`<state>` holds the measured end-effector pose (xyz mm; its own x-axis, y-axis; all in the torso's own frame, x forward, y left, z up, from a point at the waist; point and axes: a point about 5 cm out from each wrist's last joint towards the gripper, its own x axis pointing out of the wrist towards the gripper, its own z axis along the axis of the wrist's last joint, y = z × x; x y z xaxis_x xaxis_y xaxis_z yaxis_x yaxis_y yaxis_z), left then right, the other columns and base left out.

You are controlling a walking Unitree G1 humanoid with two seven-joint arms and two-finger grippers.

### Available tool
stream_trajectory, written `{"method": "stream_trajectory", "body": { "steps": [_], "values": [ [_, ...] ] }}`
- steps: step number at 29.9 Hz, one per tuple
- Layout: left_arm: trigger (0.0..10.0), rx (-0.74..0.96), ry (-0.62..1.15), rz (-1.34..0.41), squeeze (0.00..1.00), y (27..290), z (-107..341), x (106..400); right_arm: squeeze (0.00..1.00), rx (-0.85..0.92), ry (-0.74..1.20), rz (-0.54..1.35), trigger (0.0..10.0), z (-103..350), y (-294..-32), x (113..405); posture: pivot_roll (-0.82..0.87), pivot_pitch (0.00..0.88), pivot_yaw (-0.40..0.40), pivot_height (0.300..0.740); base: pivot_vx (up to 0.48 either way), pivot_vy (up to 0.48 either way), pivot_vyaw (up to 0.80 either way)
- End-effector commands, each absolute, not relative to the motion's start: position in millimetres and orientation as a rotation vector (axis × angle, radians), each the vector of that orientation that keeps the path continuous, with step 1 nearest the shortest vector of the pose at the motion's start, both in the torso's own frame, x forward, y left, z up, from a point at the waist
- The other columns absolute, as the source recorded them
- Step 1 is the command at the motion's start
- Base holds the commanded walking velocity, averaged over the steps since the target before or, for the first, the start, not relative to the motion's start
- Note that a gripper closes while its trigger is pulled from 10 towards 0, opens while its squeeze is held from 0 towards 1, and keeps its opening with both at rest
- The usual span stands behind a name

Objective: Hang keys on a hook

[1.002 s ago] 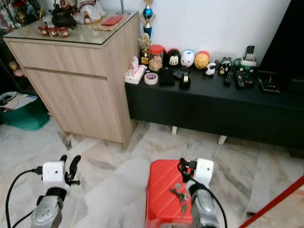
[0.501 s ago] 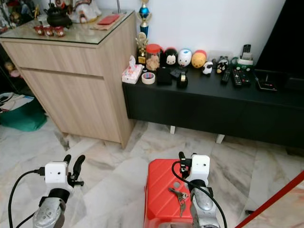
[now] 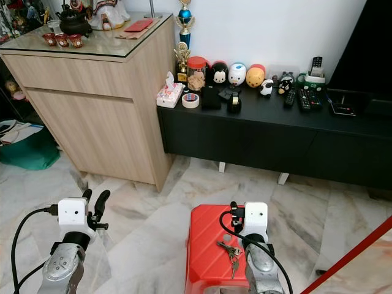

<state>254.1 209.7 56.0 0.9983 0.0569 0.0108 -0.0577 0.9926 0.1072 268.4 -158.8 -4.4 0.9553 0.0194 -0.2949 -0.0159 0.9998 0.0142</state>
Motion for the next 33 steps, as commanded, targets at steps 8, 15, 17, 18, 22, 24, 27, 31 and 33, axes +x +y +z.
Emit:
{"method": "stream_trajectory", "body": {
  "steps": [8, 15, 17, 18, 22, 24, 27, 31, 33],
  "values": [
    [10.0, 0.124, 0.018, 0.057, 0.0, 211.8, 55.2, 252.5, 0.0, 0.02, 0.332, 0.028, 10.0, -5.8, -152.8, 270.7, 0.04, 0.0, -0.004, 0.665, 0.0, 0.0, 0.0],
    [10.0, 0.126, 0.024, 0.034, 0.0, 208.2, 55.0, 253.5, 0.0, 0.037, 0.362, 0.026, 10.0, -9.9, -153.6, 268.7, 0.05, 0.0, -0.002, 0.665, 0.0, 0.0, 0.0],
    [10.0, 0.126, 0.024, 0.032, 0.0, 207.9, 55.3, 253.8, 0.0, 0.035, 0.374, 0.028, 10.0, -12.0, -153.7, 267.1, 0.05, 0.0, -0.002, 0.665, 0.0, 0.0, 0.0],
    [10.0, 0.127, 0.025, 0.031, 0.0, 207.8, 55.2, 253.8, 0.0, 0.034, 0.379, 0.027, 10.0, -12.8, -153.8, 266.5, 0.05, 0.0, -0.001, 0.665, 0.0, 0.0, 0.0],
    [10.0, 0.127, 0.03, 0.026, 0.0, 206.7, 54.8, 253.6, 0.0, 0.023, 0.429, 0.034, 10.0, -18.2, -153.0, 264.0, 0.05, 0.0, 0.0, 0.66, 0.0, 0.0, 0.0],
    [10.0, 0.127, 0.031, 0.024, 0.0, 206.2, 54.6, 253.6, 0.0, 0.026, 0.426, 0.037, 10.0, -18.1, -152.4, 263.9, 0.05, 0.0, 0.0, 0.65, 0.0, 0.0, 0.0],
    [10.0, 0.127, 0.033, 0.021, 0.0, 205.1, 54.4, 254.1, 0.0, 0.033, 0.402, 0.038, 10.0, -16.4, -152.2, 264.1, 0.05, 0.0, -0.001, 0.641, 0.0, 0.0, 0.0],
    [10.0, 0.126, 0.039, 0.013, 0.0, 204.0, 53.8, 254.9, 0.0, 0.027, 0.406, 0.041, 10.0, -16.2, -151.5, 265.3, 0.05, 0.0, -0.002, 0.641, 0.0, 0.0, 0.0],
    [10.0, 0.126, 0.042, 0.01, 0.0, 203.7, 53.6, 255.0, 0.0, 0.03, 0.405, 0.043, 10.0, -15.8, -151.0, 265.8, 0.05, 0.0, -0.002, 0.641, 0.0, 0.0, 0.0]
  ]
}}
